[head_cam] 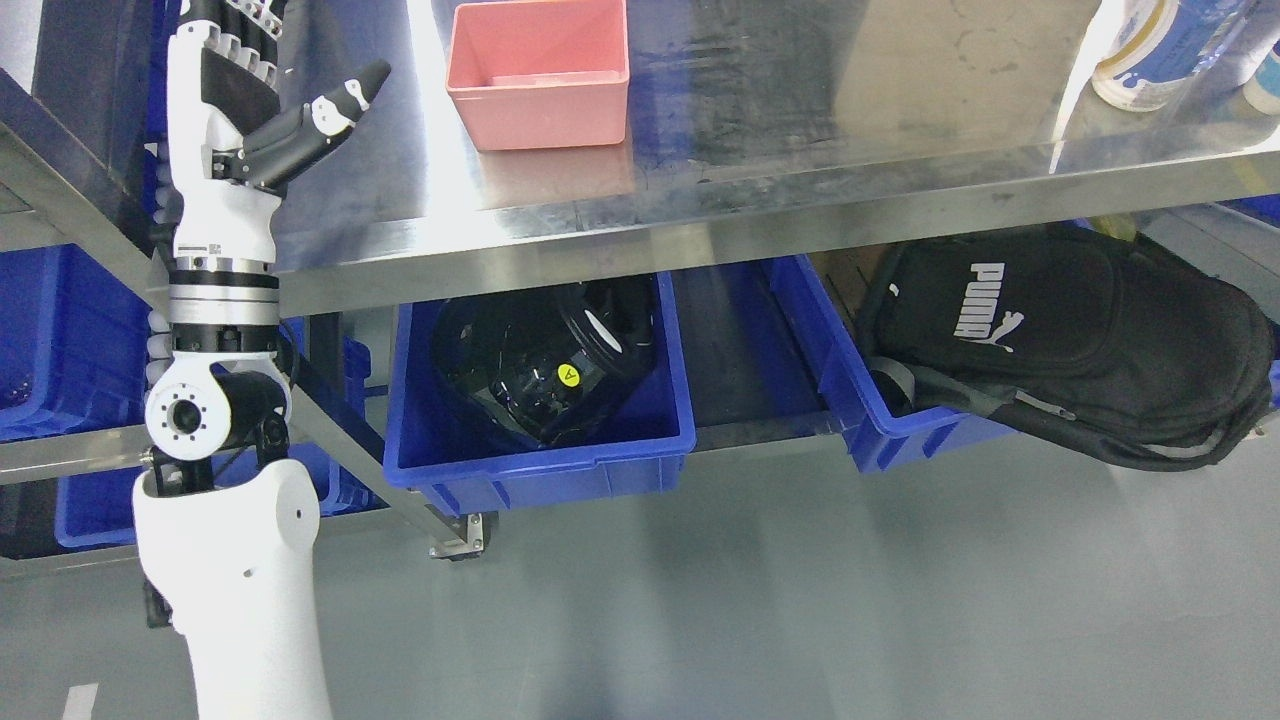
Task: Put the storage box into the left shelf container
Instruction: 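Raise the left hand up toward the pink box on the table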
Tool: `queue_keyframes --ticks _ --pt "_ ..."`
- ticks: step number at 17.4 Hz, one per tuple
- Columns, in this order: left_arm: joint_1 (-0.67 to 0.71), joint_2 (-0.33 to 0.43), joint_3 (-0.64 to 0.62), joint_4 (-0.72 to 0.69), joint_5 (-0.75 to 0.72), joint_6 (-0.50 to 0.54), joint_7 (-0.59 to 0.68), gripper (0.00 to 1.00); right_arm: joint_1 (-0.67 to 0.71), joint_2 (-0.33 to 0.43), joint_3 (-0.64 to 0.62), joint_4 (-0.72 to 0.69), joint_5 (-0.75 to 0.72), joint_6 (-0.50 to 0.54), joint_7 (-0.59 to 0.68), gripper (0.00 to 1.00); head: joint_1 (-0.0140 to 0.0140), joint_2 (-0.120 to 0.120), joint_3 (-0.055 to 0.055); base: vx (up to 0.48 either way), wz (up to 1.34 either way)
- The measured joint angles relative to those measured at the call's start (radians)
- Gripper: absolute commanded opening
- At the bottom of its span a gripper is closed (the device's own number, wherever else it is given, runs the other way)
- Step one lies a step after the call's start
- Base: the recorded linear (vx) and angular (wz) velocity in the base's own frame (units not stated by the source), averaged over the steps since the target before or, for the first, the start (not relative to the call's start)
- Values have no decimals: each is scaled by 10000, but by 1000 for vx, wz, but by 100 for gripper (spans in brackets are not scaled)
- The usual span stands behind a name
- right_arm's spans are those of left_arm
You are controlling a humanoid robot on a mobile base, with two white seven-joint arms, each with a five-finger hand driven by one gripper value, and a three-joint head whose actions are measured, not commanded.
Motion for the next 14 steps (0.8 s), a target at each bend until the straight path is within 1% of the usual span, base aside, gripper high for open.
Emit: queue_keyframes --ticks 4,7,9,12,14 --pt "17 61 72 -26 -1 -154 -43 100 0 0 0 0 0 0 -1 100 0 0 0 0 0" --pt "-198 446 136 -23 -1 -192 -281 100 0 0 0 0 0 0 -3 100 0 0 0 0 0" --pt "-416 789 160 15 1 -193 -1065 100 0 0 0 0 0 0 -7 100 0 0 0 0 0" --pt "-1010 1374 167 120 2 -226 -3104 99 0 0 0 0 0 0 -57 100 0 0 0 0 0" --pt "-1601 1732 82 251 2 -185 -3620 99 0 0 0 0 0 0 -59 100 0 0 0 0 0"
